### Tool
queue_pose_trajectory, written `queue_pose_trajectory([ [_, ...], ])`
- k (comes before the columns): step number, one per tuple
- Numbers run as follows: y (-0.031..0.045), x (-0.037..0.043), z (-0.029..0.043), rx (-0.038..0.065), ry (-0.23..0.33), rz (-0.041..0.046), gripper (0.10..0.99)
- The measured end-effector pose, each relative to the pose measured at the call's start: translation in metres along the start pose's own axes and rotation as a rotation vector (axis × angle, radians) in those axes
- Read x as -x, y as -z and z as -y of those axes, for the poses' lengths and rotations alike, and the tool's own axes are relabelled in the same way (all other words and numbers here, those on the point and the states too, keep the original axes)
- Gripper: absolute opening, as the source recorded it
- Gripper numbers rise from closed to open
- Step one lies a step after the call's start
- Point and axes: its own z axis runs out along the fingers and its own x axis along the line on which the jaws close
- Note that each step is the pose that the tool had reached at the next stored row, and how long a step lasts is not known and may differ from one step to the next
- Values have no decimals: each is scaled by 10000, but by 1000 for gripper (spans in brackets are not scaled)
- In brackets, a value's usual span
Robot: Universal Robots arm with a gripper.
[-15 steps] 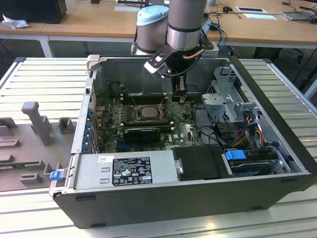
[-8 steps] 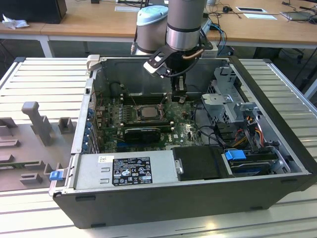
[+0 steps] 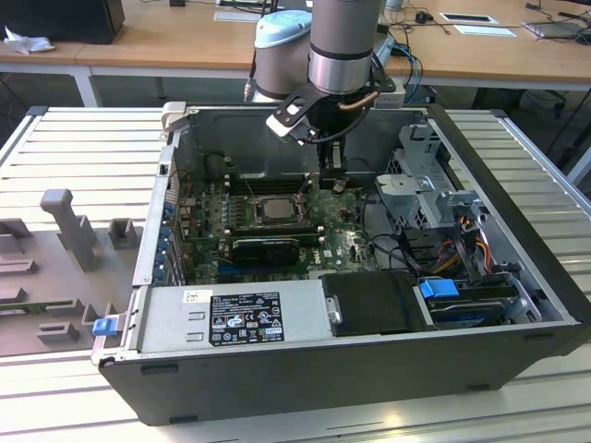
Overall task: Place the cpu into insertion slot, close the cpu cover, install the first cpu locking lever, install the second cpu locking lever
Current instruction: 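Close the cpu cover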
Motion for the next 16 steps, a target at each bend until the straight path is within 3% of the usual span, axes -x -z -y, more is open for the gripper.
queue_pose_trajectory([
  [16, 3, 2, 63, 0, 0, -1, 106],
])
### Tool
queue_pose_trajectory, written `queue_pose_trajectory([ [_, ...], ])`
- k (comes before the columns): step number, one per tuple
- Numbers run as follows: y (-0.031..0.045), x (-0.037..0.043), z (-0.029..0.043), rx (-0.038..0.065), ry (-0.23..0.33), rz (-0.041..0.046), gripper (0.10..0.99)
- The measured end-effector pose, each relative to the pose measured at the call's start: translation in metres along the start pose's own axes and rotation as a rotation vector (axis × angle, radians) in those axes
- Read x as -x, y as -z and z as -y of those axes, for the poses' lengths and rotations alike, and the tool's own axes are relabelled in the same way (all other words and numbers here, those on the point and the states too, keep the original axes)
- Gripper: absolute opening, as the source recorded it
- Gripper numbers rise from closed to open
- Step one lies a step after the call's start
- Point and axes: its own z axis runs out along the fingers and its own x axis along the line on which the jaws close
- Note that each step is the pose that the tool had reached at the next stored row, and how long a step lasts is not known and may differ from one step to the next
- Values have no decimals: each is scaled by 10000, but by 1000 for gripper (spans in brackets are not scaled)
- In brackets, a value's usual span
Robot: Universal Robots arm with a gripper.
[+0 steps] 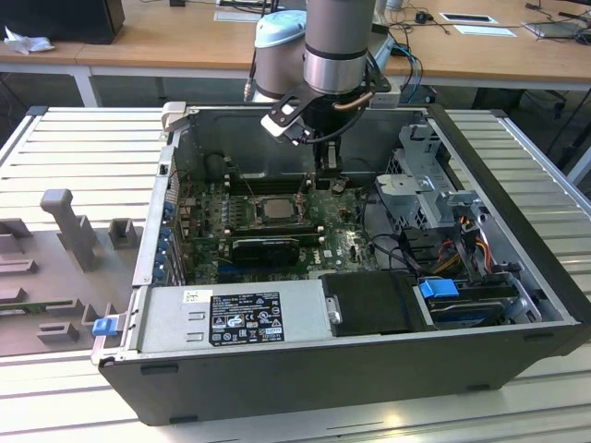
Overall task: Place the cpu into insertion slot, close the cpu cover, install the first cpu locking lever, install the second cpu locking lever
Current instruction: 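Close the cpu cover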
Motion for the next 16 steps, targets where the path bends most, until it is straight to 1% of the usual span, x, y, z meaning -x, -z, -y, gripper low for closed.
queue_pose_trajectory([
  [9, 2, 1, 41, 0, -1, 1, 106],
  [12, 5, 4, 93, 0, -1, 1, 106],
  [16, 6, 5, 114, 0, 0, 1, 106],
])
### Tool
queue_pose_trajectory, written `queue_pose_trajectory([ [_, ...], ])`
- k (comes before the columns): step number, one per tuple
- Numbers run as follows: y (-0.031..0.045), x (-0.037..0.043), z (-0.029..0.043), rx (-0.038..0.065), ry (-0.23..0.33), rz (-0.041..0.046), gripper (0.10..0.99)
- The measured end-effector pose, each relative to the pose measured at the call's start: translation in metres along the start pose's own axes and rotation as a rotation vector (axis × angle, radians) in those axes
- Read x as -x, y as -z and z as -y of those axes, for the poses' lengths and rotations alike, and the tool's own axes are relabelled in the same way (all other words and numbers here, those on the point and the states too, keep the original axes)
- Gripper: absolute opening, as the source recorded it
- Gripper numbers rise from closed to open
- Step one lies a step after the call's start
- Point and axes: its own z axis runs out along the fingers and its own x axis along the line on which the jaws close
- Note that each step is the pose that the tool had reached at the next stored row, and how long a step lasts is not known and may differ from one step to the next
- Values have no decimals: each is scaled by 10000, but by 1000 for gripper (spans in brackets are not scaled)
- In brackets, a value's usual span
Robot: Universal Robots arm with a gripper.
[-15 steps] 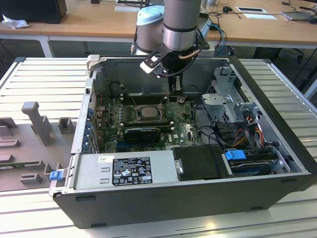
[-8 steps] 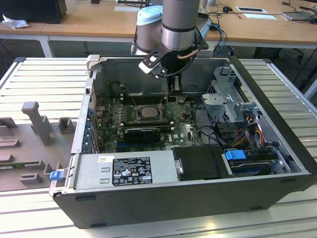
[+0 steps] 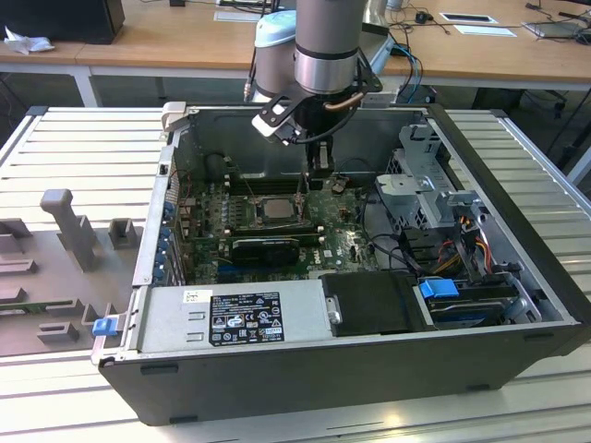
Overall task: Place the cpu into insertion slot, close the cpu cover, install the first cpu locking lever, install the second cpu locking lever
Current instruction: 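Close the cpu cover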
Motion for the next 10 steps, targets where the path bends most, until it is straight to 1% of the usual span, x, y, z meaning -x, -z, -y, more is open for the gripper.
queue_pose_trajectory([
  [10, 1, 1, 30, 0, -1, 0, 106],
])
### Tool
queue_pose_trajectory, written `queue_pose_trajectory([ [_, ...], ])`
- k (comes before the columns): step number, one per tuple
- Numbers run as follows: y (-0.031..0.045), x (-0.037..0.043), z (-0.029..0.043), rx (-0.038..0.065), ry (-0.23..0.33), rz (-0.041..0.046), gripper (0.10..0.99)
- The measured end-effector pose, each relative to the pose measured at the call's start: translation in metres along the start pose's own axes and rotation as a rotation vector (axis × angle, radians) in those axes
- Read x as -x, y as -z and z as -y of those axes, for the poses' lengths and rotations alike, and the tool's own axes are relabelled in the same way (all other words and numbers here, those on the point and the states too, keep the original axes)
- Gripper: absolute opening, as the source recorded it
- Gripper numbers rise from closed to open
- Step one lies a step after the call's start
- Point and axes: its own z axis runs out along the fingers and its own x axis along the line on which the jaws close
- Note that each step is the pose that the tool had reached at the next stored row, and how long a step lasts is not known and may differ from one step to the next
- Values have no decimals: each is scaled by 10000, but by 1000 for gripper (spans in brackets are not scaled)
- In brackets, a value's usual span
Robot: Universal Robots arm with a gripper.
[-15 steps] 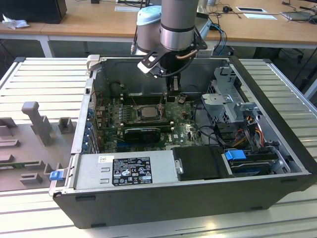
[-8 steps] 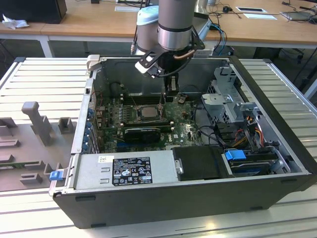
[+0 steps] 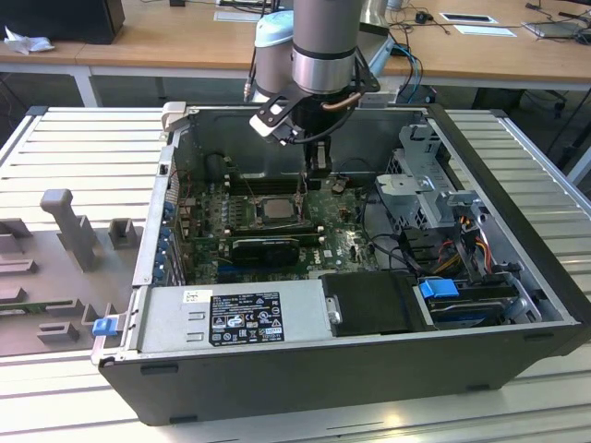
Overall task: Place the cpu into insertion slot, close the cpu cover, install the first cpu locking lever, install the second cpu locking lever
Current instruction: 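Close the cpu cover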
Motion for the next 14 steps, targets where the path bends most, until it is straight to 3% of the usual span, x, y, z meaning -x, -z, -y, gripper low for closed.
queue_pose_trajectory([
  [14, 3, 2, 59, 0, 0, 0, 106],
])
